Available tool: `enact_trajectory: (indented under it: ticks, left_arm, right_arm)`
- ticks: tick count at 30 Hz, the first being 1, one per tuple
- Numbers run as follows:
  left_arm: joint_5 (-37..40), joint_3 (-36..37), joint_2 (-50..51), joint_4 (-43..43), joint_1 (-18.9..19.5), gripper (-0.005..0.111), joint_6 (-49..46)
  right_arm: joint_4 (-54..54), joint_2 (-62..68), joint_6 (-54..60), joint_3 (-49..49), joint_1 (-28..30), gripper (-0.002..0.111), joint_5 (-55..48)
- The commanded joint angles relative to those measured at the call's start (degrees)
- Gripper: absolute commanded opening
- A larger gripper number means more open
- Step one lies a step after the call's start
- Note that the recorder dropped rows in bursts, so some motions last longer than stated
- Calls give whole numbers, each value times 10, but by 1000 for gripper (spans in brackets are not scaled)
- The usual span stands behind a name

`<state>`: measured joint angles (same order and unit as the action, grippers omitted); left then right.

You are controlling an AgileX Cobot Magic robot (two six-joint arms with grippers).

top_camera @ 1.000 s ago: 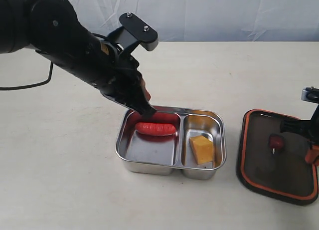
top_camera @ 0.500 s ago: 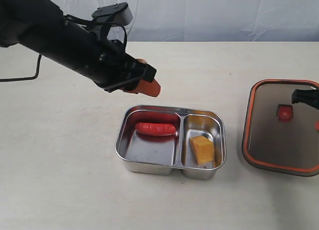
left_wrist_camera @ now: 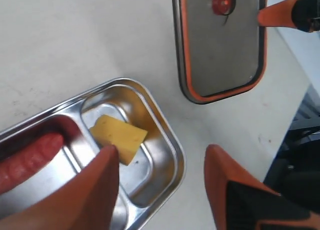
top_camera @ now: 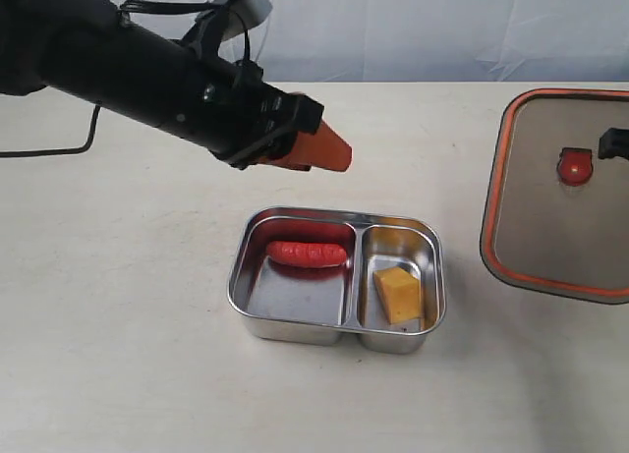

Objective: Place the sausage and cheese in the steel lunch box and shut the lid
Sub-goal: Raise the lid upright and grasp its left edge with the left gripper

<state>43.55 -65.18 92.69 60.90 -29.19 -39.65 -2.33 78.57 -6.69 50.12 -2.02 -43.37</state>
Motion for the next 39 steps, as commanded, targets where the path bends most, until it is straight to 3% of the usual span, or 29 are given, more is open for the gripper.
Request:
enact_trajectory:
  ticks: [1,7,11,15,20,39]
  left_arm:
    - [37,3,-3,78,27,51,-61]
    - [156,3,-2,171,95,55,-112]
    - [264,3,10,228,140,57,-145]
    - [264,3,23,225,158,57,-161]
    - [264,3,27,233,160,57,-171]
    - [264,3,29,281,113,57,-221]
  right_arm:
    - [-53,-36,47,-1,3,-1,8]
    - [-98,-81,92,-1,3,-1,4]
    - [-200,-98,177,-1,3,-1,-8]
    - [-340,-100,286,-1,3,-1,-41]
    - [-419,-100,352,-1,3,-1,-73]
    - [-451,-100,381,-1,-35,-1,-89]
